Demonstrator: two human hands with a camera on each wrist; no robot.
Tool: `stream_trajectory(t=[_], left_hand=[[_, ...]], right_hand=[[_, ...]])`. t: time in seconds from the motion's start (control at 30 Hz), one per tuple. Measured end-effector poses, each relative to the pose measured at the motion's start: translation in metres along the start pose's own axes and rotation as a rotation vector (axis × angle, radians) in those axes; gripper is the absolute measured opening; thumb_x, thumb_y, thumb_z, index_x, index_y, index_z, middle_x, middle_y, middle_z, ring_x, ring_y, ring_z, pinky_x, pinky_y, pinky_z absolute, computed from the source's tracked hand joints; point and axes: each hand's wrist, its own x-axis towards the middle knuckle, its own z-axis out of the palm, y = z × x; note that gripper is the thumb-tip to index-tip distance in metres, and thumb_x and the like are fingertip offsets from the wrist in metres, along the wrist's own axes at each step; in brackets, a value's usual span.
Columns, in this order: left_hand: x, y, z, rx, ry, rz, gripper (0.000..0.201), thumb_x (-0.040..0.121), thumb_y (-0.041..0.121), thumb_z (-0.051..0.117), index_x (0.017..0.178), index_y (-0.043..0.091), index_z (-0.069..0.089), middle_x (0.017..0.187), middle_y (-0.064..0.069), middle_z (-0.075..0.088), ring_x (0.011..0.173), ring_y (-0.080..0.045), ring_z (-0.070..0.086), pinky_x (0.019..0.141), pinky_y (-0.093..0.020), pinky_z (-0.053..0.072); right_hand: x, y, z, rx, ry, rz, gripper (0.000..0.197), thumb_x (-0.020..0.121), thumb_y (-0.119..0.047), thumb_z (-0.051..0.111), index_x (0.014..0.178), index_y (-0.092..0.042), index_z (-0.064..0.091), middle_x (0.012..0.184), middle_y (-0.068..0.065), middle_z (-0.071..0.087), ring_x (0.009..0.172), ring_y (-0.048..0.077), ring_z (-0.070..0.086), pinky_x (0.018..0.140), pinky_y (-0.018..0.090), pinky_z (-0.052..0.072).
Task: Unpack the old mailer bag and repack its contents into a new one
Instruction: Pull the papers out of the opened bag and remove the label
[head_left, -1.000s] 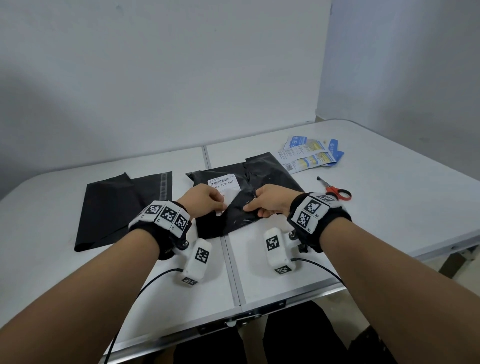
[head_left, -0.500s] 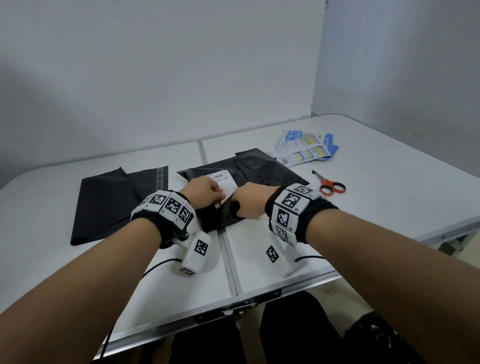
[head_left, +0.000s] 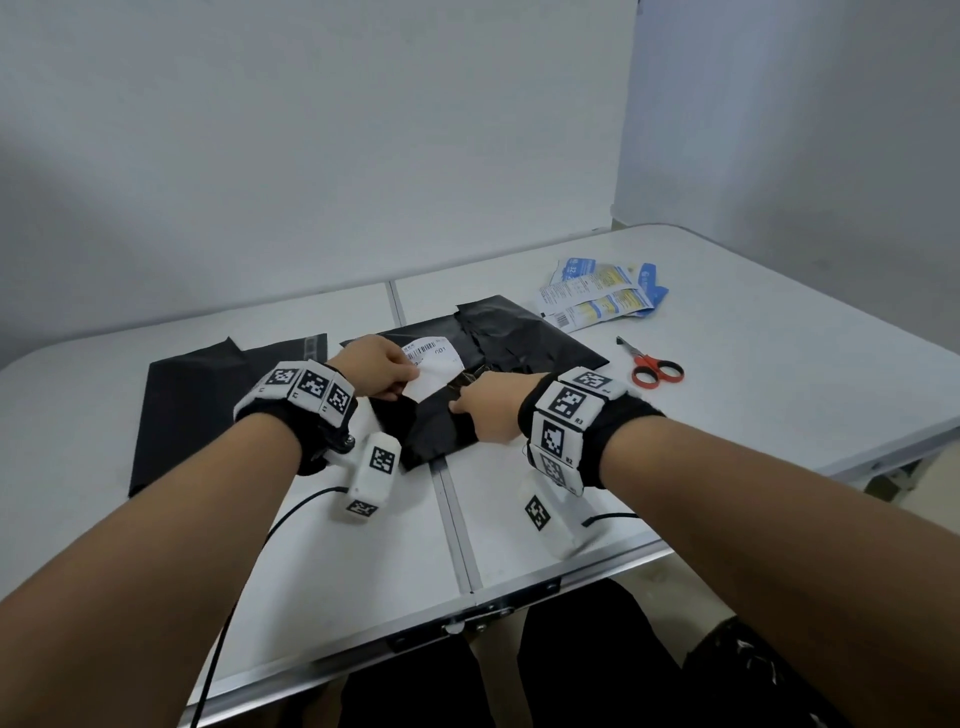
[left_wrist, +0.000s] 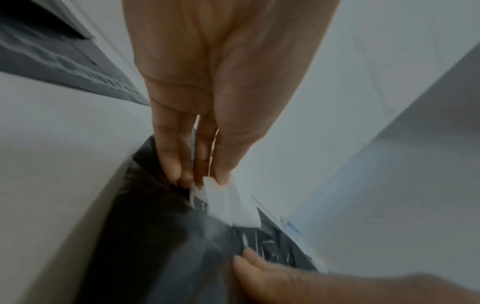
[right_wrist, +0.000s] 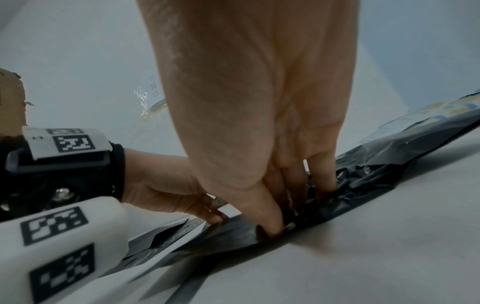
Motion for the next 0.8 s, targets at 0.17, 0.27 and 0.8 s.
stream_trajectory(t=[0.17,0.27,0.8], left_hand=[[-0.011,0.02,0.01,0.125,0.039,0.135,0.041,0.089,0.049,0.053,0.095,0.01,0.066,0.085,-0.002,0.068,0.077,-0.019,0.065,0.077,-0.032,0.055],[-0.011,0.028,0.019,0.463,0.073,0.208,0.037,0.085,0.052,0.058,0.083,0.015,0.06,0.08,0.001,0.057,0.079,-0.018,0.053,0.071,-0.026,0.037],[0.005,0.006,0.027,-0.268,0.002,-0.159,0.036,0.082,0.032,0.066,0.092,-0.003,0.067,0.1,-0.02,0.071,0.087,-0.033,0.066,0.085,-0.039,0.052]], right_hand=[[0.001,0.002,-0.004,-0.015,-0.053,-0.005,0.042,0.096,-0.016,0.038,0.136,-0.014,0.047,0.136,0.01,0.05,0.124,0.029,0.049,0.101,0.036,0.044],[0.0,0.005,-0.002,0.051,-0.036,-0.024,0.041,0.094,-0.015,0.04,0.134,-0.015,0.05,0.134,0.01,0.052,0.121,0.029,0.051,0.101,0.037,0.045],[0.005,0.0,0.002,0.168,-0.085,0.13,0.052,0.1,-0.033,0.035,0.139,0.0,0.038,0.146,0.021,0.033,0.131,0.033,0.04,0.106,0.037,0.036]])
